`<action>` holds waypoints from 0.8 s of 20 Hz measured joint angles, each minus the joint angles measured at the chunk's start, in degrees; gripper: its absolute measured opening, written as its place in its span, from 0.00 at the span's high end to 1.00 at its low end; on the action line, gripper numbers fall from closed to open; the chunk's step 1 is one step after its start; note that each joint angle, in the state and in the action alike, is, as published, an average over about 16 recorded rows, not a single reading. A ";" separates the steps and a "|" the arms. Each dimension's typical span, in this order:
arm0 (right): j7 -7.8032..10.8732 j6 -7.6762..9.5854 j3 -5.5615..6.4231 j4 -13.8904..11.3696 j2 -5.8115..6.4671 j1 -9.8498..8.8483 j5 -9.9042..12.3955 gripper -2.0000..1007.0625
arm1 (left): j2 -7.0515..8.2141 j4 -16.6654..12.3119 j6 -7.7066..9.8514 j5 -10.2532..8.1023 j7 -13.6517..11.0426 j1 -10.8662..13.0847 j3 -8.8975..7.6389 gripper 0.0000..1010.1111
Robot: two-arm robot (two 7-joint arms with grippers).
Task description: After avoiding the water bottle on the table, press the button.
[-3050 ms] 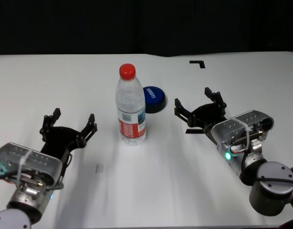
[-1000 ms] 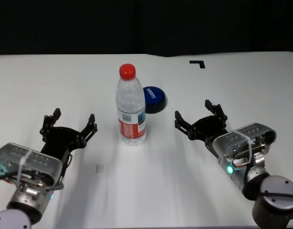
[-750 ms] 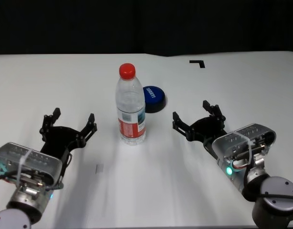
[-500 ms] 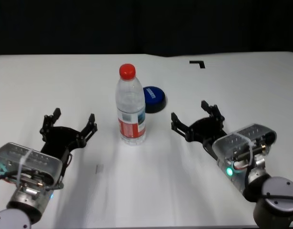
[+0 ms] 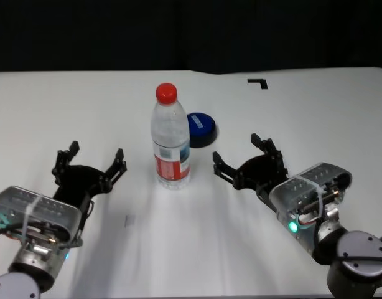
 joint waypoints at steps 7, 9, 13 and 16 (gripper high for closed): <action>0.71 -0.24 -1.12 0.53 0.57 0.43 0.37 0.00 | 0.00 0.00 0.00 0.00 0.00 0.00 0.00 0.01; 0.82 -0.28 -1.37 0.67 0.68 0.51 0.48 0.00 | 0.00 0.00 0.00 0.00 0.00 0.00 0.00 0.01; 0.85 -0.31 -1.80 0.90 0.78 0.66 0.60 0.00 | 0.00 0.00 0.00 0.00 0.00 0.00 0.00 0.01; 0.79 -0.29 -2.05 1.05 0.81 0.73 0.60 0.00 | 0.00 0.00 0.00 0.00 0.00 0.00 0.00 0.01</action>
